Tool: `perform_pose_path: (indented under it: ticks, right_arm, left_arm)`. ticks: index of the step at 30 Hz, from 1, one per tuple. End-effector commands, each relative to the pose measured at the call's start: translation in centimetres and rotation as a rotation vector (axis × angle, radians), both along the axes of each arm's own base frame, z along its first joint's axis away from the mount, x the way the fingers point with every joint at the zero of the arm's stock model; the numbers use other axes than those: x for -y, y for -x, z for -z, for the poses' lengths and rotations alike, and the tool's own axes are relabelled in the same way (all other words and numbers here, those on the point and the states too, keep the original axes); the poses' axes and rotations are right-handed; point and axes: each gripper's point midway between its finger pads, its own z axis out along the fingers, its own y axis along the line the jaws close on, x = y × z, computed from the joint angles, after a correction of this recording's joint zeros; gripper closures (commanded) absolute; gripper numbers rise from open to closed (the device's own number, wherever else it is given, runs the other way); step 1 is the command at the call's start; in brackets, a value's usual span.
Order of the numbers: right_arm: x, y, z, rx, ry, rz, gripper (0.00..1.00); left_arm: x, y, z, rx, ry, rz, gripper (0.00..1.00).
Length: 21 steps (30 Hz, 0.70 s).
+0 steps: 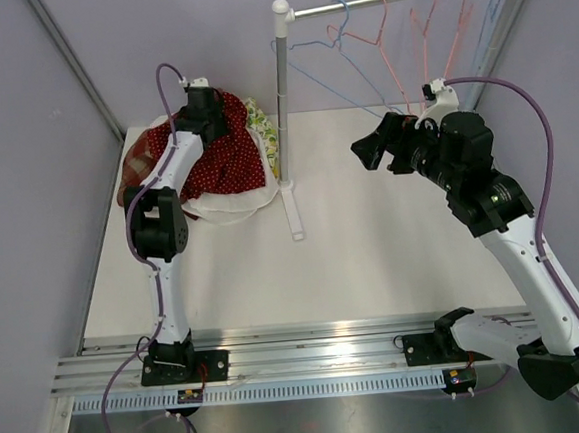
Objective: Remove the skirt from the hanger
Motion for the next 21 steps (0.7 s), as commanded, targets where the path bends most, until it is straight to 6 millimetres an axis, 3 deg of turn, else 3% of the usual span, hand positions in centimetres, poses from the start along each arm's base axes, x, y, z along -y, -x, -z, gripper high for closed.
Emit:
perform_pose_path:
  ticks: [1, 2, 3, 4, 8, 9, 11, 12, 15, 16, 19, 21]
  right_arm:
    - [0.8, 1.1, -1.7, 0.046, -0.011, 0.015, 0.03]
    - [1.0, 1.5, -1.7, 0.042, -0.009, 0.017, 0.03]
    - [1.1, 1.6, -1.8, 0.044, -0.009, 0.020, 0.03]
    - [1.2, 1.9, -2.1, 0.052, -0.012, 0.021, 0.03]
    - [1.6, 2.6, -2.3, 0.052, -0.017, 0.027, 0.03]
    - [1.6, 2.8, -2.4, 0.054, -0.020, 0.027, 0.03]
    - [1.8, 3.1, -2.8, 0.061, -0.029, 0.029, 0.03]
    - [1.8, 3.2, -2.9, 0.063, -0.032, 0.029, 0.03]
    - [2.0, 3.5, -3.3, 0.069, -0.034, 0.033, 0.02]
    - [2.0, 3.5, -3.6, 0.076, -0.033, 0.033, 0.02]
    - [2.3, 3.8, -3.9, 0.079, -0.028, 0.041, 0.02]
    - [2.4, 4.1, -3.9, 0.077, -0.027, 0.040, 0.02]
  left_arm:
    - [-0.8, 0.3, 1.4, -0.049, 0.166, -0.056, 0.43]
    - [-0.7, 0.1, 1.6, -0.057, 0.181, -0.054, 0.35]
    - [-0.8, 0.5, 1.6, -0.077, 0.180, -0.055, 0.08]
    - [-0.7, 0.5, 0.9, -0.067, 0.180, -0.052, 0.01]
    - [-1.0, 1.2, -5.8, 0.071, 0.179, -0.035, 0.01]
    - [-1.1, 1.9, -9.3, 0.133, 0.187, -0.026, 0.01]
    - [-0.8, 2.9, -13.0, 0.193, 0.184, -0.005, 0.01]
    - [-0.8, 4.1, -16.0, 0.247, 0.187, 0.006, 0.01]
    - [-0.2, 6.5, -20.5, 0.327, 0.163, 0.044, 0.01]
    - [-0.4, 8.2, -23.1, 0.372, 0.151, 0.057, 0.01]
    - [-0.6, 11.7, -26.5, 0.420, 0.127, 0.083, 0.01]
    - [-0.6, 14.0, -26.5, 0.385, 0.113, 0.088, 0.01]
